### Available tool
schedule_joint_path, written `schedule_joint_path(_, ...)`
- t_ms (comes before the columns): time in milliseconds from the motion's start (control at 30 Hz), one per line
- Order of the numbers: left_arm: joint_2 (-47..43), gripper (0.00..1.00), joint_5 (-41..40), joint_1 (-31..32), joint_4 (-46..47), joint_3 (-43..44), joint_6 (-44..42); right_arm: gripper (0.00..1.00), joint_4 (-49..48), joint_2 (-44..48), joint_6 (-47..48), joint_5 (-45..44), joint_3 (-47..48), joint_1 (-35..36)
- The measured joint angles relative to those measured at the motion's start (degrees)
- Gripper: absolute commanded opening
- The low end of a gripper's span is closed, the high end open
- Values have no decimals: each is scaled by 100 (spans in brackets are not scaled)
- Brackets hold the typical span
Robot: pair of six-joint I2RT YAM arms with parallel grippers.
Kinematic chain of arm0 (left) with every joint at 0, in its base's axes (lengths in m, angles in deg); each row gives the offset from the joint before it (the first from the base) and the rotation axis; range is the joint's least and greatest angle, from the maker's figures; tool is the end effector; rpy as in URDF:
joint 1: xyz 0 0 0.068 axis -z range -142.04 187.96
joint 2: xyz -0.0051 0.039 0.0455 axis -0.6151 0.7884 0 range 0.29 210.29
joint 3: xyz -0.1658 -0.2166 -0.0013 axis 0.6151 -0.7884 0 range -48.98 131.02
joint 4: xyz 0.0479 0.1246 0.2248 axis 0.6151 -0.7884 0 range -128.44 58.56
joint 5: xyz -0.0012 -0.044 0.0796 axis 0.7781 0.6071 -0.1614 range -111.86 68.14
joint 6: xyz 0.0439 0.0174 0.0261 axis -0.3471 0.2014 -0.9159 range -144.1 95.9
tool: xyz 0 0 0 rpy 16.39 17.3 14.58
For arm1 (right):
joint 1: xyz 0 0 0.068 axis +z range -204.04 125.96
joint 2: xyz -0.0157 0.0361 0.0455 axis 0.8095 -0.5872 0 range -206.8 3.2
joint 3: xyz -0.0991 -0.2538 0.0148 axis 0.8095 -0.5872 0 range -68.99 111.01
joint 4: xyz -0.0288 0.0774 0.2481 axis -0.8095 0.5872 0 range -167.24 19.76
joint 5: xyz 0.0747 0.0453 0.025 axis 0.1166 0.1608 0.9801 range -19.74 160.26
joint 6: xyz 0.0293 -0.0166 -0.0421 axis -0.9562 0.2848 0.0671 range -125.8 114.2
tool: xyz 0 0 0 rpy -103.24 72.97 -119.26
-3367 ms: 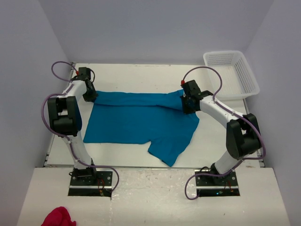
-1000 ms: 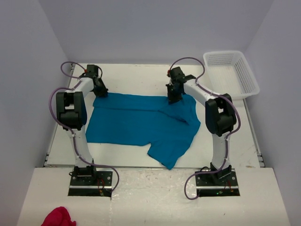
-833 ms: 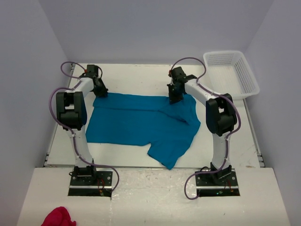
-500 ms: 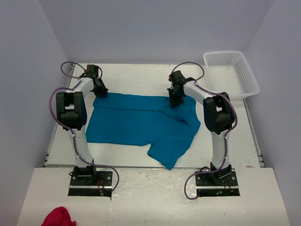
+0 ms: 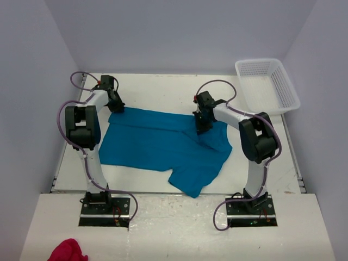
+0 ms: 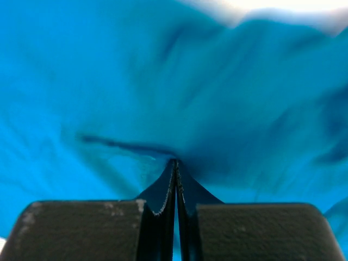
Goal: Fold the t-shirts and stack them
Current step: Fold the flattened tshirt in 1/3 of the way
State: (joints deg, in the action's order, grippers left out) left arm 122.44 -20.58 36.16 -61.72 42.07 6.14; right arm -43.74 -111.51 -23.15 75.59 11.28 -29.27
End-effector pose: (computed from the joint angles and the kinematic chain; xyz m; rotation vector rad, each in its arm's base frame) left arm 0.4536 0.0134 0.1655 -0.7257 2.5550 -0.1950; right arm 0.3686 0.1738 0.1629 -0.2066 2.7908 0.3174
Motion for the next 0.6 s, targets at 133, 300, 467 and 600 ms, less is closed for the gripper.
schedule_joint_path(133,31,19,0,0,15,-20,0,0,-175,756,-57,-70,-859,463)
schedule_joint_path(300,44,19,0,0,33,-22,0,0,-210,1950,-109,208,-1572,1165)
schedule_joint_path(467,44,19,0,0,37,-24,0,0,-448,2509,-223,120,-2061,1047)
schedule_joint_path(600,20,17,28,0,94,-79,-4,7,-363,2129,-306,-439,-1860,579)
